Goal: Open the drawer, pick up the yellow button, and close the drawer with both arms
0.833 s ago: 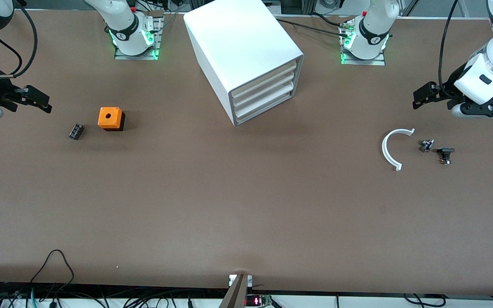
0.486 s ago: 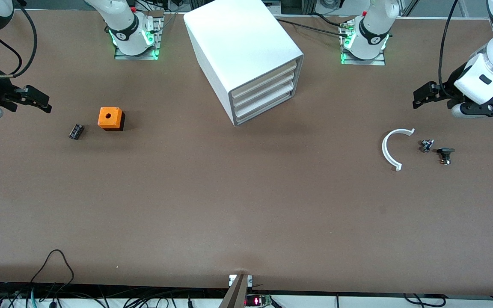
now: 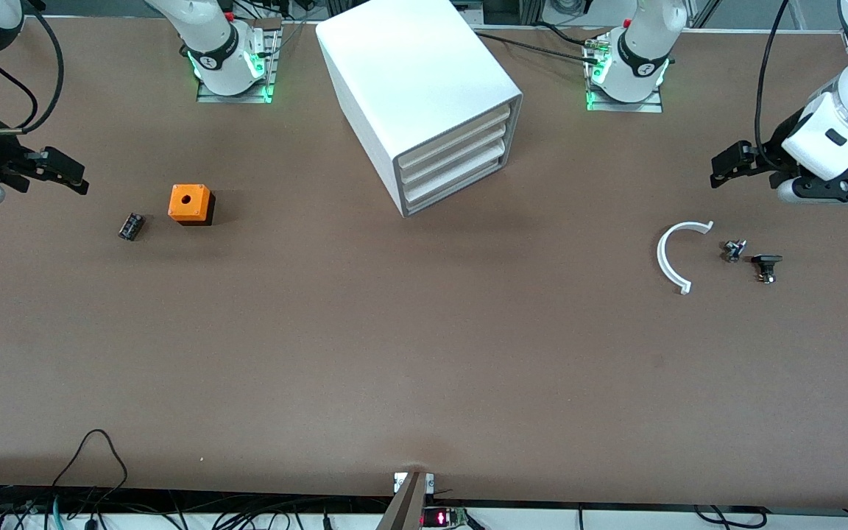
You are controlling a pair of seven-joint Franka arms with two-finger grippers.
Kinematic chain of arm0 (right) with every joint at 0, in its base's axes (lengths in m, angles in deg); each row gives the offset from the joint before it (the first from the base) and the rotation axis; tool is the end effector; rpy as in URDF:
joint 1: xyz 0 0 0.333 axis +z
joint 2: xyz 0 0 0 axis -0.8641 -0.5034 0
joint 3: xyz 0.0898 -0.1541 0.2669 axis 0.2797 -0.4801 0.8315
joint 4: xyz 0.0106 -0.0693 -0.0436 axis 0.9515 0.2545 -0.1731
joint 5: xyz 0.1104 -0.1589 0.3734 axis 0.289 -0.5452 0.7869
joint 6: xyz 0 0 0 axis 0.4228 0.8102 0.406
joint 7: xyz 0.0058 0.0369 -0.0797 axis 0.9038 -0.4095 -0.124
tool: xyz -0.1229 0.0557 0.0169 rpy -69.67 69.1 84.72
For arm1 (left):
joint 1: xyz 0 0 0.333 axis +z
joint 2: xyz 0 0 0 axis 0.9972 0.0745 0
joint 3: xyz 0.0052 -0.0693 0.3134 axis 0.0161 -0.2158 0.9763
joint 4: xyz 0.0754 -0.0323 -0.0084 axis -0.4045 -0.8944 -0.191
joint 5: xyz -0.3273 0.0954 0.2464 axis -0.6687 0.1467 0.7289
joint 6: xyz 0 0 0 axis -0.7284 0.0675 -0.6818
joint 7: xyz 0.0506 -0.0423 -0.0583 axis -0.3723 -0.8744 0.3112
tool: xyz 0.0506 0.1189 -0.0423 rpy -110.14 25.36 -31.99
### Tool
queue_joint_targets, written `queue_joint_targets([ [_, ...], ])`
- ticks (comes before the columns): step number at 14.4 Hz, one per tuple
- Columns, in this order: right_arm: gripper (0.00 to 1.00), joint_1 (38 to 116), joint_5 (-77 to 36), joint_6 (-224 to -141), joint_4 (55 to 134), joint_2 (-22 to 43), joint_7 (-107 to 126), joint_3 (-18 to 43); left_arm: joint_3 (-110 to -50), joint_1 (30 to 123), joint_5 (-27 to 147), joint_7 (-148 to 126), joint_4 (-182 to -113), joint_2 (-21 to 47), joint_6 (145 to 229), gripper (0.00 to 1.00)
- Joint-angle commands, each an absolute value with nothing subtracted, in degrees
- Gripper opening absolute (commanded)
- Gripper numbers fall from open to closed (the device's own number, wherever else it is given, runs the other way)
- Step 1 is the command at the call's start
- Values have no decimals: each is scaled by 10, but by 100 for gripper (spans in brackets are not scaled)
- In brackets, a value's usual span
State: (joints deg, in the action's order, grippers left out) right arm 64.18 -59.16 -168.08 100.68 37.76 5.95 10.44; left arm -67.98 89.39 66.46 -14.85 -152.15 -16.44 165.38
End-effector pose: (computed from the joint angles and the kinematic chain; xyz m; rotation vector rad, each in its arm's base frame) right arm 0.5664 -0.0379 0.5228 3.1215 -0.0397 -0.0126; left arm 0.5572 -0.0289 0.5244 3.1123 0.0135 -0.1247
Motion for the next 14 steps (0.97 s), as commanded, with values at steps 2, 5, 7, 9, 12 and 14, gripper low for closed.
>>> queue_joint_targets([
  [2, 99, 633, -592, -1674, 995, 374, 61, 110, -686, 886, 667, -163, -1447, -103, 1605, 100],
  [5, 99, 633, -592, -1674, 995, 374, 62, 110, -692, 885, 655, -172, -1435, -38, 1575, 100],
  [7, 99, 634, -591, -1675, 995, 374, 60, 110, -707, 876, 625, -177, -1446, -7, 1553, 100],
  [9, 99, 633, -576, -1675, 995, 367, 61, 110, -725, 875, 514, -194, -1478, 28, 1552, 100],
  [12, 99, 633, -538, -1674, 995, 366, 64, 110, -735, 851, 332, -197, -1554, 55, 1570, 100],
  [14, 99, 640, -541, -1674, 996, 365, 62, 115, -776, 849, 255, -204, -1603, 57, 1596, 100],
])
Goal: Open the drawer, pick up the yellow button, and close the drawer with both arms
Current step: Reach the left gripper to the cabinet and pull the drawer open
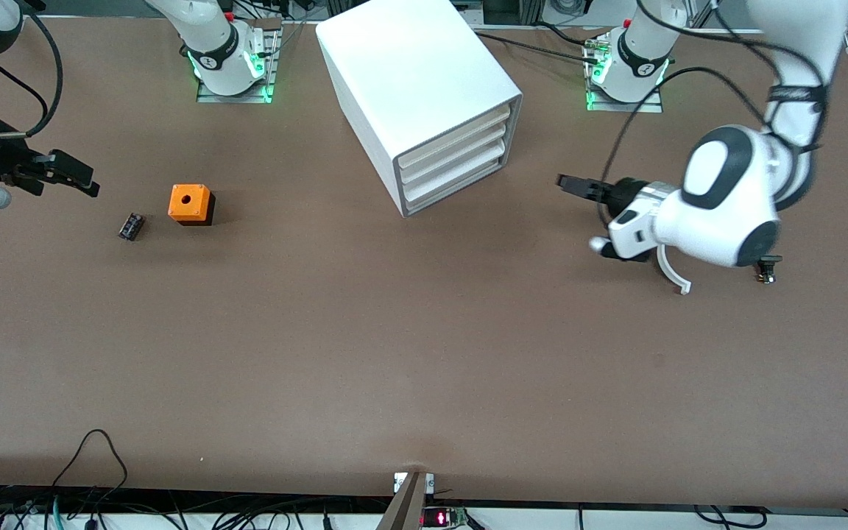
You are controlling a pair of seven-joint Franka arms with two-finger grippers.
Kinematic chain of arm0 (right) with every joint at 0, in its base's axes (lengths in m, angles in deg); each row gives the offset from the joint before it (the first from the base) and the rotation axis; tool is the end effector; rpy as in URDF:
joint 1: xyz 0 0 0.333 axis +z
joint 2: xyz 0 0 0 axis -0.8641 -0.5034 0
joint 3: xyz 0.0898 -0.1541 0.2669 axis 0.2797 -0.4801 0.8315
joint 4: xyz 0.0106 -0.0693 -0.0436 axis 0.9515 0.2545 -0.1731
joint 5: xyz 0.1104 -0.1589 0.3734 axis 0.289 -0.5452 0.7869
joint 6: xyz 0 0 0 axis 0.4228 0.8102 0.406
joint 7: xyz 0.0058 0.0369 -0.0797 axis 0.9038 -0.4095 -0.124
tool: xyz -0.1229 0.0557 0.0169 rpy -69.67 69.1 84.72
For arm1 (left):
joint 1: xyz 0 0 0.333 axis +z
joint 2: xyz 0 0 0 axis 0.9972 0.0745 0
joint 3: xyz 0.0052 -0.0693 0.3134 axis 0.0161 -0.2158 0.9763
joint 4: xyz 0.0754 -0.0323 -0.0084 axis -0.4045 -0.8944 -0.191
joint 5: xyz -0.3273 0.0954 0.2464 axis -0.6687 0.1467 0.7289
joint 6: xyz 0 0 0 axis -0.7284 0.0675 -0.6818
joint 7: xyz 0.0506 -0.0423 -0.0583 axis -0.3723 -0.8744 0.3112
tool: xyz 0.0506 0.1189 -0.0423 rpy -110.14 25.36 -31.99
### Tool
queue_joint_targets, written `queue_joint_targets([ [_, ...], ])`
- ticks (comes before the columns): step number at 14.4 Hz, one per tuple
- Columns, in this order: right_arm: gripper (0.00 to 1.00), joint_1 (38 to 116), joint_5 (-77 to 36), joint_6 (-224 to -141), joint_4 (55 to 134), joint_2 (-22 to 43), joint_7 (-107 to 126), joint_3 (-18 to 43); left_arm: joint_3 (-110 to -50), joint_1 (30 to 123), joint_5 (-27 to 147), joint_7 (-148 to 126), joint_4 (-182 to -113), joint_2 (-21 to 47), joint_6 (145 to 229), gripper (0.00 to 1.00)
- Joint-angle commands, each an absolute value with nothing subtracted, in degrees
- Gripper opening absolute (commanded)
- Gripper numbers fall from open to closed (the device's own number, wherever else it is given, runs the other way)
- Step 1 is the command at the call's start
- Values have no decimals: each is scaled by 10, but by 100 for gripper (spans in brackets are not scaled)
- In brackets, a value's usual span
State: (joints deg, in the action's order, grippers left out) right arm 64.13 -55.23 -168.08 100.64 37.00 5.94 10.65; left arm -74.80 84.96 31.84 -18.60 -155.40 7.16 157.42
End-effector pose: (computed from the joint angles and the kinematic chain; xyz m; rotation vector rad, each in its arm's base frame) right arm 0.5695 -0.0280 0.5158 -3.0950 0.0561 0.0277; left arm 0.5301 -0.2098 0.2968 2.3520 -0.0736 -0.9320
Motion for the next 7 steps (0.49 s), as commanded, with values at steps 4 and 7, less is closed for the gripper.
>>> queue_joint_targets([
  [4, 99, 702, -542, -1689, 958, 327, 62, 116, -843, 849, 179, -231, -1667, 52, 1660, 99],
  [7, 99, 746, -537, -1692, 907, 281, 60, 116, -889, 849, 152, -237, -1697, 48, 1692, 99],
])
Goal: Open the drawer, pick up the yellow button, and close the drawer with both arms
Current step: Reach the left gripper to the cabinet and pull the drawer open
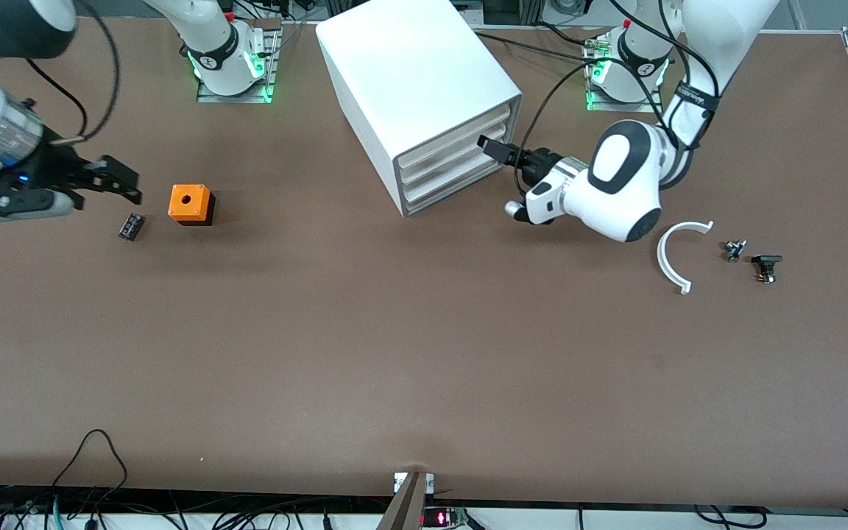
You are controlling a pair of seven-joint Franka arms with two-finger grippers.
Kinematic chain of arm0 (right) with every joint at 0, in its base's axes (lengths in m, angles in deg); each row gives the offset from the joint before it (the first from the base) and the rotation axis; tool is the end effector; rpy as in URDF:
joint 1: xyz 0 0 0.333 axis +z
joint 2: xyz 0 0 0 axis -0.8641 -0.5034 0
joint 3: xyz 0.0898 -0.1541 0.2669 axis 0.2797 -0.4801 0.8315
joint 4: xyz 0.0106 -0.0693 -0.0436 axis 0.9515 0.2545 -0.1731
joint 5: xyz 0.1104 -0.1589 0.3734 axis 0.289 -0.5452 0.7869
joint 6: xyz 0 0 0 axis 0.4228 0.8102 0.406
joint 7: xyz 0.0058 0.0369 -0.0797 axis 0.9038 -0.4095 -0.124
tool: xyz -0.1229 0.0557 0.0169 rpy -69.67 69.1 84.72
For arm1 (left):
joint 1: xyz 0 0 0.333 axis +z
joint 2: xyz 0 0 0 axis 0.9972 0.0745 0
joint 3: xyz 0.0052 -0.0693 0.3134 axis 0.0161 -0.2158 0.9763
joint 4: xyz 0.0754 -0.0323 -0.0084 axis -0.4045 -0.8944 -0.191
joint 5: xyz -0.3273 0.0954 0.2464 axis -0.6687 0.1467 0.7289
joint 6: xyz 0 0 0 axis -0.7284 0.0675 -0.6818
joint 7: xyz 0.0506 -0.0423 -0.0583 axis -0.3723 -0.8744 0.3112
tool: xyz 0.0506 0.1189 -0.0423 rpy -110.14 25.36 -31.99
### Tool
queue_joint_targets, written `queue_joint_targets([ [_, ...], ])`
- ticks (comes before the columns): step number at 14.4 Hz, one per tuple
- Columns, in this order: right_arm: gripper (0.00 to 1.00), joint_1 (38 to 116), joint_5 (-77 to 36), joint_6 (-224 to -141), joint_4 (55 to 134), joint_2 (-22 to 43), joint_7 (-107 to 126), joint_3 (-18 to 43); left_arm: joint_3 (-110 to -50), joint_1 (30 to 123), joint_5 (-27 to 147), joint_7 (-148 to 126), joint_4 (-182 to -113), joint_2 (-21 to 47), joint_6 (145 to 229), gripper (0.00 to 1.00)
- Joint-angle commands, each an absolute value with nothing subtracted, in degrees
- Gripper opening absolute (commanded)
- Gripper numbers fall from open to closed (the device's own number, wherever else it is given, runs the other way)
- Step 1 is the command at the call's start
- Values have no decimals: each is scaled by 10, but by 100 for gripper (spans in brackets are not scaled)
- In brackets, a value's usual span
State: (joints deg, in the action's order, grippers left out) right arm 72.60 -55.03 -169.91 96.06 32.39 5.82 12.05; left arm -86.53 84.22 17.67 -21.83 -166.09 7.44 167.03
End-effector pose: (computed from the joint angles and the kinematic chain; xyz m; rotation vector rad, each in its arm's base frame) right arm 0.5956 0.0755 0.5124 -3.0957 -0.2051 -0.0163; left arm 0.4444 -0.3239 0.2555 2.1403 -0.1031 -0.9892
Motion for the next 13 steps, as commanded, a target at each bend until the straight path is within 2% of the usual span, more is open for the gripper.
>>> queue_joint_targets([
  [1, 99, 752, -537, -1693, 893, 271, 68, 116, -898, 849, 147, -237, -1706, 45, 1697, 98],
  [3, 99, 775, -536, -1691, 850, 236, 72, 120, -908, 850, 134, -238, -1720, 38, 1697, 96],
  [4, 99, 790, -536, -1692, 841, 224, 71, 120, -914, 851, 134, -238, -1724, 38, 1699, 87],
  [5, 99, 804, -537, -1692, 835, 220, 72, 120, -913, 851, 134, -240, -1724, 38, 1704, 48],
  [6, 99, 818, -536, -1693, 829, 207, 71, 120, -913, 853, 139, -245, -1724, 38, 1704, 0],
  [11, 99, 845, -536, -1689, 732, 126, 84, 150, -896, 878, 174, -246, -1714, 38, 1728, 0],
  [13, 99, 874, -537, -1693, 726, 115, 86, 152, -872, 892, 184, -243, -1692, 38, 1729, 0],
])
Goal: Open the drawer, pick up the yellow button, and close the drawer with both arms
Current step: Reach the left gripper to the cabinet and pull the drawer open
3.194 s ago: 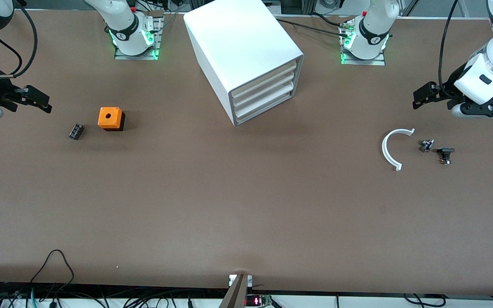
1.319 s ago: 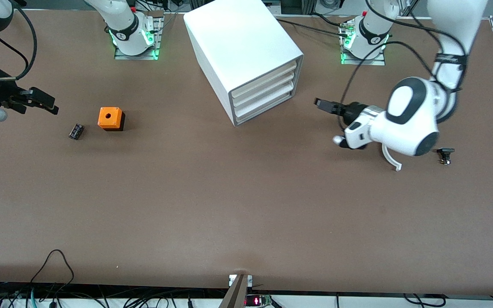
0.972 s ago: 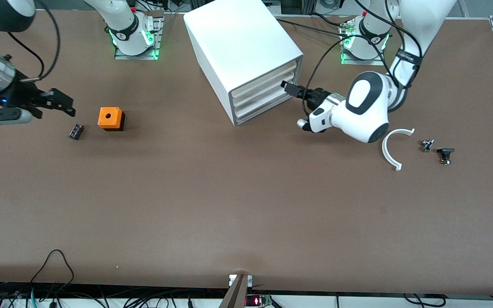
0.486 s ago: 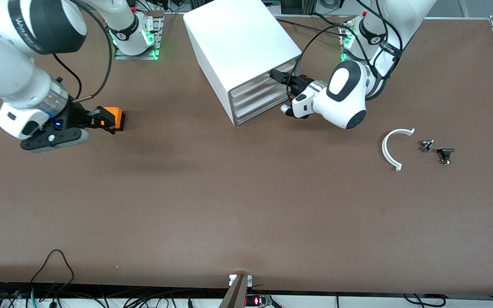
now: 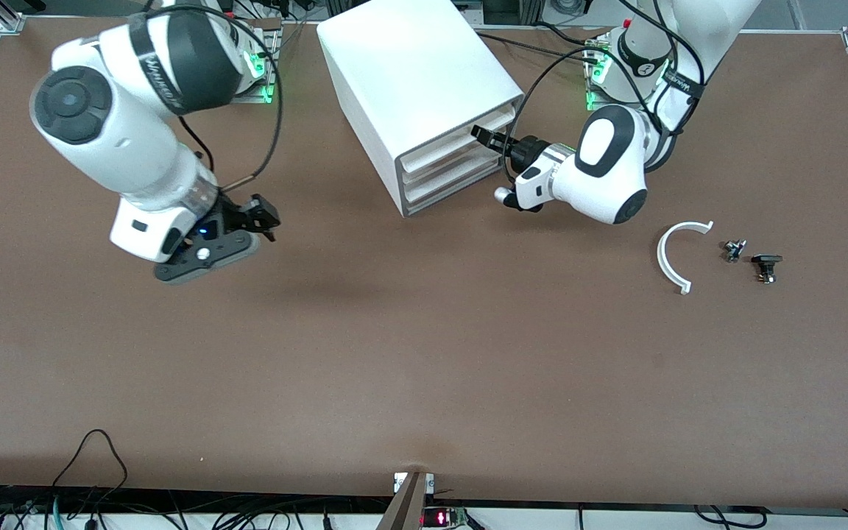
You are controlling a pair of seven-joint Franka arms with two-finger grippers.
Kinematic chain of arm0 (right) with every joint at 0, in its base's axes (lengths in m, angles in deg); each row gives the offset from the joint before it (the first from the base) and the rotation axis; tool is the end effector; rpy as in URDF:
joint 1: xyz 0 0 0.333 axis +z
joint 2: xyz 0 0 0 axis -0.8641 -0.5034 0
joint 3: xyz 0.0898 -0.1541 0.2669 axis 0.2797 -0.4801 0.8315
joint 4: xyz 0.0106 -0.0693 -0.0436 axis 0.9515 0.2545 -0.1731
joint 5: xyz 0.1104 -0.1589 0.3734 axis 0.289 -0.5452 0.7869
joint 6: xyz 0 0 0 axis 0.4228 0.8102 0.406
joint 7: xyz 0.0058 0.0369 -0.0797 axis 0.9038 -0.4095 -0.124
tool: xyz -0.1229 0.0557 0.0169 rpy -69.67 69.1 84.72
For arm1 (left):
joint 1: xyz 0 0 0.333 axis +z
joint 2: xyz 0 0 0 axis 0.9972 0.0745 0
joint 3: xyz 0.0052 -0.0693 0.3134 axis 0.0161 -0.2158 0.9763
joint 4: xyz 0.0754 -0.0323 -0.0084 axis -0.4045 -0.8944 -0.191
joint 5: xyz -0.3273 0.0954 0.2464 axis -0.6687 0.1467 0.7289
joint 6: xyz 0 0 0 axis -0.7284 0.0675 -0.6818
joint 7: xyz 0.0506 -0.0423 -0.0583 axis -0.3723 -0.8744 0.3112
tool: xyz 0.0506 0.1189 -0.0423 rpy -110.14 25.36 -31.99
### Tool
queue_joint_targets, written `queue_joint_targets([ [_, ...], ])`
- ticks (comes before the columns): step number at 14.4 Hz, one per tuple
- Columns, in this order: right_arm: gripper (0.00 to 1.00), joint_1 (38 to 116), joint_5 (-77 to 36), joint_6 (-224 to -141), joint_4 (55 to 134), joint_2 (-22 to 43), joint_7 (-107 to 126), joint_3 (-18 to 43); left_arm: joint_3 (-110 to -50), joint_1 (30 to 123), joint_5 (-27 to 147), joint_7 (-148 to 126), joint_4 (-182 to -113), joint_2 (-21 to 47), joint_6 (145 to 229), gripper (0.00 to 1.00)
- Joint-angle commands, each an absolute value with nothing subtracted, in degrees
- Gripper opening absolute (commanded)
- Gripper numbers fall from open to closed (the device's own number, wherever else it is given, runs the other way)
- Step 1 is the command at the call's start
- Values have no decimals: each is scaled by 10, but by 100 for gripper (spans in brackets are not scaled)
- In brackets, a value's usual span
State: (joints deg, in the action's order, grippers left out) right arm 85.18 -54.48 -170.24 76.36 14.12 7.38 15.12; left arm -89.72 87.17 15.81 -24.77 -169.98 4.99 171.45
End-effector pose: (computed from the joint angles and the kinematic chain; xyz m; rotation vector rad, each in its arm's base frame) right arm 0.6431 0.2762 0.4815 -3.0285 -0.6686 -0.0577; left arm 0.4357 -0.3198 0.2541 2.1459 -0.0984 -0.9011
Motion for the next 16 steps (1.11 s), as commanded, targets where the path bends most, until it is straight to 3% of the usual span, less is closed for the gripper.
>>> queue_joint_targets([
  [1, 99, 884, -537, -1694, 725, 114, 85, 152, -851, 893, 184, -241, -1680, 38, 1729, 0],
  [5, 99, 912, -537, -1744, 723, 106, 95, 154, -812, 898, 185, -244, -1645, 38, 1735, 0],
  [6, 99, 930, -537, -1756, 722, 102, 115, 154, -811, 898, 185, -243, -1640, 37, 1748, 7],
  [7, 99, 953, -538, -1778, 719, 92, 146, 154, -811, 899, 190, -245, -1642, 33, 1752, 99],
  [11, 99, 1016, -537, -1801, 644, 36, 180, 154, -811, 920, 243, -244, -1641, -7, 1812, 100],
  [16, 99, 1092, -541, -1807, 595, -23, 239, 152, -743, 955, 330, -241, -1614, -104, 1840, 100],
])
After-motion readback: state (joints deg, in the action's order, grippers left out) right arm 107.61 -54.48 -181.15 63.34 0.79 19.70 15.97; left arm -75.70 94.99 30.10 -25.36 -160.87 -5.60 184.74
